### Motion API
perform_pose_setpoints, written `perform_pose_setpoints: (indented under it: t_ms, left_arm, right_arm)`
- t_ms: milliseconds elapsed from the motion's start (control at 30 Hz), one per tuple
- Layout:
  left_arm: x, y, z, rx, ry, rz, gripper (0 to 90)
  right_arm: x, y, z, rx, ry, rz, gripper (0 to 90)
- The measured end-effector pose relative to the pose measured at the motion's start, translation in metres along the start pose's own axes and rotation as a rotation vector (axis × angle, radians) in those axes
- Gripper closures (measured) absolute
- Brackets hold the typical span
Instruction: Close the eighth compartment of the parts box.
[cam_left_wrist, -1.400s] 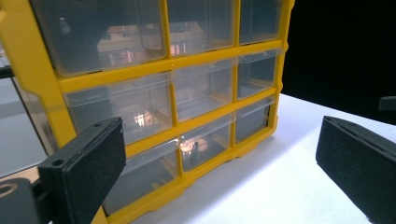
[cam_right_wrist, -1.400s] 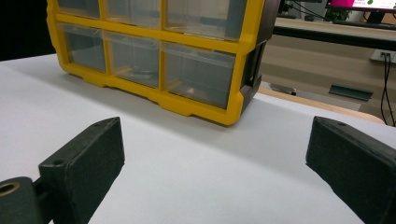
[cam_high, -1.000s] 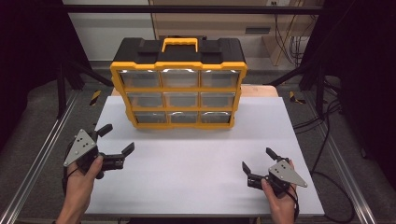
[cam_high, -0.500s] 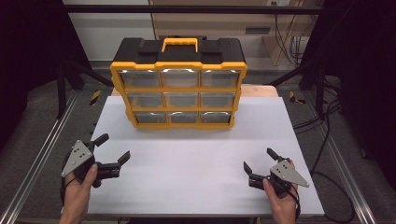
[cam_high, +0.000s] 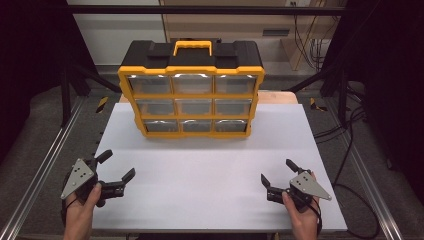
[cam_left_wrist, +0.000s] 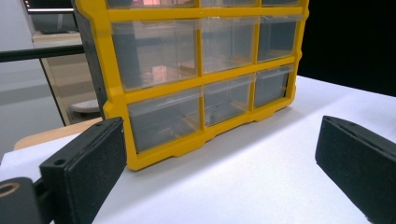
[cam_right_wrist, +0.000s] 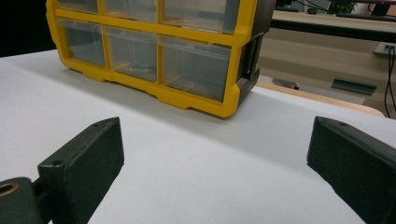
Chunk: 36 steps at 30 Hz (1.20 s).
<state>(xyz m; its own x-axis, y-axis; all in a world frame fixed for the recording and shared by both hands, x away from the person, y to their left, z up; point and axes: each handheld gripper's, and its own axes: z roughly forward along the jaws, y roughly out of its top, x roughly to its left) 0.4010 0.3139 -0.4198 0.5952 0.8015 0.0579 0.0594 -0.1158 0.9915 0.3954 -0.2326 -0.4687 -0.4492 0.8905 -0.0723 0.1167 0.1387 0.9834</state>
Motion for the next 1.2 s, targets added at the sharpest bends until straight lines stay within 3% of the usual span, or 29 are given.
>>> perform_pose_setpoints:
  t_ms: [600,1200]
  left_arm:
    - [-0.01,-0.021,0.006,0.004,-0.041,-0.033,1.9]
    - [-0.026,-0.026,0.026,-0.04,-0.078,-0.015,1.9]
  right_arm:
    - [-0.002,-0.001,-0.001,-0.006,0.011,0.004,4.0]
    - [0.001,-0.005,0.002,-0.061,0.014,0.005,4.0]
